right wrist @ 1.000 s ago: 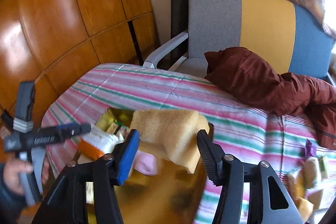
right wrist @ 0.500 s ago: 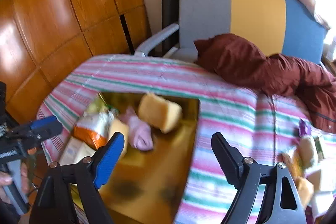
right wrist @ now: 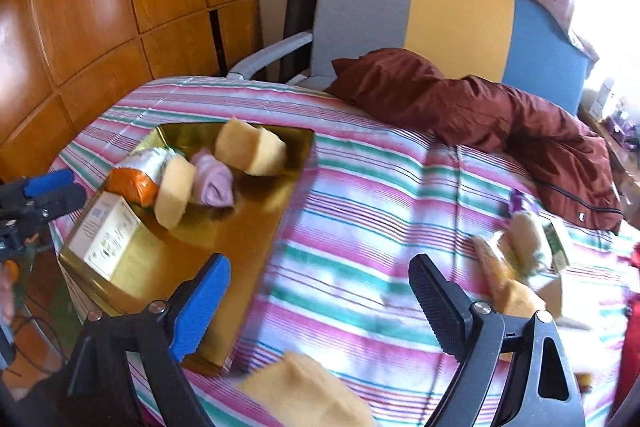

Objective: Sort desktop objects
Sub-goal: 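Withdraw both grippers from the tray toward the remaining items, then grasp a yellow sponge with the left gripper while the right grasps the white medicine box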

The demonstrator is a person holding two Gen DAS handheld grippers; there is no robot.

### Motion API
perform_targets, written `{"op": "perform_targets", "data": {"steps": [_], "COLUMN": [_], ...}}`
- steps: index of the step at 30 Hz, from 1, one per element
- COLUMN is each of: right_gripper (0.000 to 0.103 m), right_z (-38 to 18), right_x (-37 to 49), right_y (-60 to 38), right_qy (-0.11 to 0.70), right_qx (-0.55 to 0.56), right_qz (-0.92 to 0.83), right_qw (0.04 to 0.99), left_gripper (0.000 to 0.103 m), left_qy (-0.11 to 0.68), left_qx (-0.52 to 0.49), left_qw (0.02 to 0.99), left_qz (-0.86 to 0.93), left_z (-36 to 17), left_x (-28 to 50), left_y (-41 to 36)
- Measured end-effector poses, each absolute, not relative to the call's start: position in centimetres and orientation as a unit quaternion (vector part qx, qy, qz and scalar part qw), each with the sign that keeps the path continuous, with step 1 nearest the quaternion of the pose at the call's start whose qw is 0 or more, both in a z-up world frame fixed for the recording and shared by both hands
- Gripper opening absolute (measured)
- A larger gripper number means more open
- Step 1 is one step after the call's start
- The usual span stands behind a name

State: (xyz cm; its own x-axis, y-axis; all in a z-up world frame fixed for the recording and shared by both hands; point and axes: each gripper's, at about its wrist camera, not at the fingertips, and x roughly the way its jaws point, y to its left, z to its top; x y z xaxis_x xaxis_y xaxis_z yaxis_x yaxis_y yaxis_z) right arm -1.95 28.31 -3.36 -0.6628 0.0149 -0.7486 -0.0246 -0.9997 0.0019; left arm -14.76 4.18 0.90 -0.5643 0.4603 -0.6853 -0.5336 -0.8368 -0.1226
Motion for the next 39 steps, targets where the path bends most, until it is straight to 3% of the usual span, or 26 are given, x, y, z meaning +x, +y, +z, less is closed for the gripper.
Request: {"op": "perform_targets", "data": {"steps": [20, 39], "right_gripper": [0.091, 0.093], "right_z": [-1.1, 0.0], "right_x": [1.7, 7.4], "right_y": [36.5, 49.5], "right_qy": [0.029, 0.185], "right_qx": [-0.402, -0.357], "right_qz": [0.91, 0.889], "right_qw": [0.1, 0.221], "left_gripper": [0.072, 0.073], "left_qy": [0.107, 0.168], "left_qx": [-0.361, -0.397], "left_qw": [0.354, 0.461], "left_qz": [0.856, 0.776], "left_z": [0.9, -2.4], "left_x": [-10.5, -5.8], "left_y": [9.9, 16.7]}}
